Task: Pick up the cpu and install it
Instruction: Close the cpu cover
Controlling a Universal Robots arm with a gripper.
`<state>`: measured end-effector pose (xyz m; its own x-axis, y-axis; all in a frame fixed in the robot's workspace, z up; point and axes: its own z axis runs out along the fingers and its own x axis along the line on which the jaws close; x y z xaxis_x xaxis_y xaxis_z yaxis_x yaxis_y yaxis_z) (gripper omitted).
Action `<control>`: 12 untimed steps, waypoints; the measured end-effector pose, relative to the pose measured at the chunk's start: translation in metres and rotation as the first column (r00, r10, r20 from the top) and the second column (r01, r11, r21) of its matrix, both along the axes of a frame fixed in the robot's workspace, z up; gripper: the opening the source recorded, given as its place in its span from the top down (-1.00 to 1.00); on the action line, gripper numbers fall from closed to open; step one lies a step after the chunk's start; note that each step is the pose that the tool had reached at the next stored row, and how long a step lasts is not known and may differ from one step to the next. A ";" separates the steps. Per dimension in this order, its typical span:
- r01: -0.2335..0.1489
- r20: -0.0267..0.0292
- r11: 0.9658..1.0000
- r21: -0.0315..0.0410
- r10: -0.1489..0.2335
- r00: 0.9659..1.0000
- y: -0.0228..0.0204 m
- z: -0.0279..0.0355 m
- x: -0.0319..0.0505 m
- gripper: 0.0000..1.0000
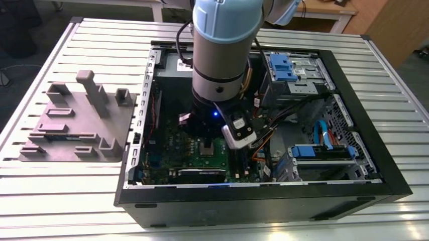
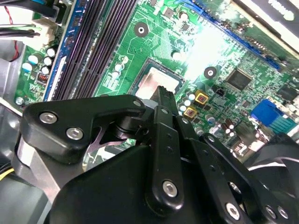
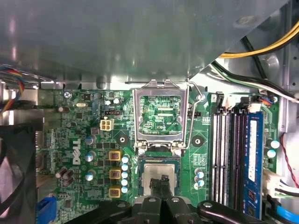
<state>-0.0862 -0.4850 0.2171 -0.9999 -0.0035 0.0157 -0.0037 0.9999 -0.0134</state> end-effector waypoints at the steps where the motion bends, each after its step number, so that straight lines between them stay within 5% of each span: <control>1: 0.000 0.000 1.000 0.000 0.000 1.000 0.0000 0.0024 0.0000 0.80; 9: 0.000 0.000 1.000 0.000 0.000 1.000 0.0000 0.0205 0.0000 0.80; 12: 0.000 0.000 1.000 0.000 0.000 1.000 0.0000 0.0224 0.0000 0.80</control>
<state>-0.0862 -0.4850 0.2395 -0.9999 -0.0035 0.0156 -0.0037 0.9999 -0.0132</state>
